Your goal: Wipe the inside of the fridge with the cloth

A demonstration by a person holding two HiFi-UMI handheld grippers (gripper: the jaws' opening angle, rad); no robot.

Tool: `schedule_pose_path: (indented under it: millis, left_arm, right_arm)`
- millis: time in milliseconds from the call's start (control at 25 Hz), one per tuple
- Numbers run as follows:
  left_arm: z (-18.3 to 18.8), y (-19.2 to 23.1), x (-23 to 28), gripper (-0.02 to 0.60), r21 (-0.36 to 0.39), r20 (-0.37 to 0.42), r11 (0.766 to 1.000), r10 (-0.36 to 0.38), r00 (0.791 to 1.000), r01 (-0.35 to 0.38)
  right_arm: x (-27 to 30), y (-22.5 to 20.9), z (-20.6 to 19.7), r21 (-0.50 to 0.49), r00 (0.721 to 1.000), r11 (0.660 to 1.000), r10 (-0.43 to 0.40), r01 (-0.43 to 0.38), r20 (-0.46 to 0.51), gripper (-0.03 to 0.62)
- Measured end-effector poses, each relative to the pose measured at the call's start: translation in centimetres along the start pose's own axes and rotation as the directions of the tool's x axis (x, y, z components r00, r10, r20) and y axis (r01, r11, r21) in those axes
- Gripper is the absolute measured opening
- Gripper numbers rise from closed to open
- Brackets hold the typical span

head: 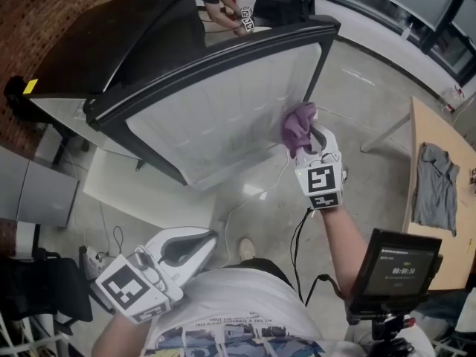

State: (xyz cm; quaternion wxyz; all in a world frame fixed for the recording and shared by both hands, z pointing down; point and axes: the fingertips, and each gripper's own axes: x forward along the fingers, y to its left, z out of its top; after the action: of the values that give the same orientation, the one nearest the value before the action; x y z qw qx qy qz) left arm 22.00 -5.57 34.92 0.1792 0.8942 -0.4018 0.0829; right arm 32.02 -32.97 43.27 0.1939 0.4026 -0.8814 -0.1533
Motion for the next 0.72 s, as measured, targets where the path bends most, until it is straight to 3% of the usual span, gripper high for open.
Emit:
schedule_pose_path:
  millis: [160,360,720]
  left_arm:
    - [-0.2,-0.2,-0.1,0.008,-0.007,0.008,1.000,-0.011,1.000,0.011]
    - [-0.4,-0.4,-0.3,0.008,-0.016,0.014,1.000,-0.021,1.000,0.022]
    - [-0.8,-0.2,-1.9,0.008,-0.029,0.021,1.000,0.003,1.000,-0.002]
  right_arm:
    - [-1.4,2.3,-4.8,0.002,0.988,0.999,0.049,-0.050,-0.146,0.081]
    - [-2.3,6.9,-9.7,0.013,0.949,0.988,0.149,-0.152,-0.278,0.081]
    - [-1.1,18.5,-9.8,0.035,0.855,0.917,0.385,-0.398,-0.349,0.080]
